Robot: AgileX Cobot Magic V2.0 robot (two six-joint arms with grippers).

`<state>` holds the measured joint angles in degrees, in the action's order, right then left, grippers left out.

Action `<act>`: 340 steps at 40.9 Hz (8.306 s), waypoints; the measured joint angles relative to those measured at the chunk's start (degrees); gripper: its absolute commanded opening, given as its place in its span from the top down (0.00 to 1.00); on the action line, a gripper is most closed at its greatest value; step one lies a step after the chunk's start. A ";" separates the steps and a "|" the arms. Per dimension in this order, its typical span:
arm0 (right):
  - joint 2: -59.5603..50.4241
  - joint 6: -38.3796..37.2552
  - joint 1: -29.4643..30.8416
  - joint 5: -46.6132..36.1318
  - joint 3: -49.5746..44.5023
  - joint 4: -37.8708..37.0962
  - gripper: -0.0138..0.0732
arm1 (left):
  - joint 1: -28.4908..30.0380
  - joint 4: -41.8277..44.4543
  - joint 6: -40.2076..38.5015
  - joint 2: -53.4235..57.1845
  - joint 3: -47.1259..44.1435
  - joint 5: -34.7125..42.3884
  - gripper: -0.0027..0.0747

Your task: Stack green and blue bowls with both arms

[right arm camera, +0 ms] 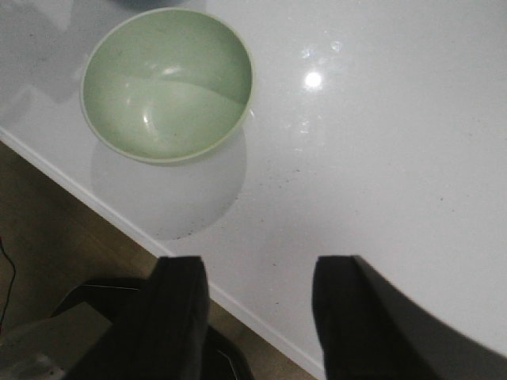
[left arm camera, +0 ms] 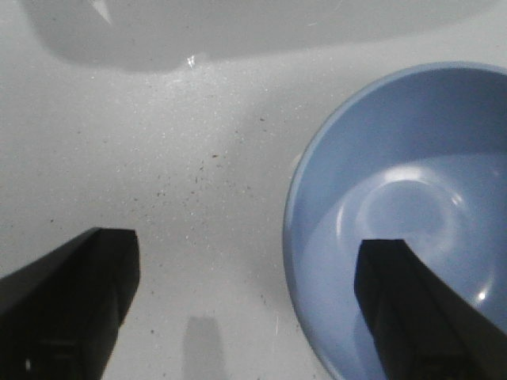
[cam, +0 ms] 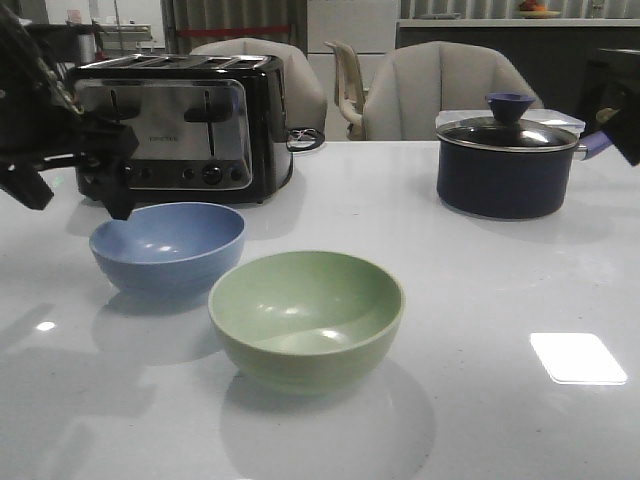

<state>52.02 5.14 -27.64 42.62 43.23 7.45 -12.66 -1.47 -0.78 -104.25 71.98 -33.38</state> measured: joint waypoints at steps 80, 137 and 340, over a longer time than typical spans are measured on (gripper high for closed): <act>0.00 0.00 0.00 0.10 -0.03 0.00 0.34 | -17.28 -17.61 15.53 -2.05 6.00 -12.83 0.66; 0.00 0.04 0.00 0.21 -0.03 0.00 0.34 | -17.28 -10.27 15.65 67.98 -29.97 -13.82 0.30; -52.51 -1.85 27.03 -40.35 -44.86 -3.46 0.80 | 11.60 4.23 -4.73 104.52 -72.29 31.44 0.83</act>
<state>-0.50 3.28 -0.60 2.27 -1.63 3.99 -1.05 2.76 -5.51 0.27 -0.32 -1.93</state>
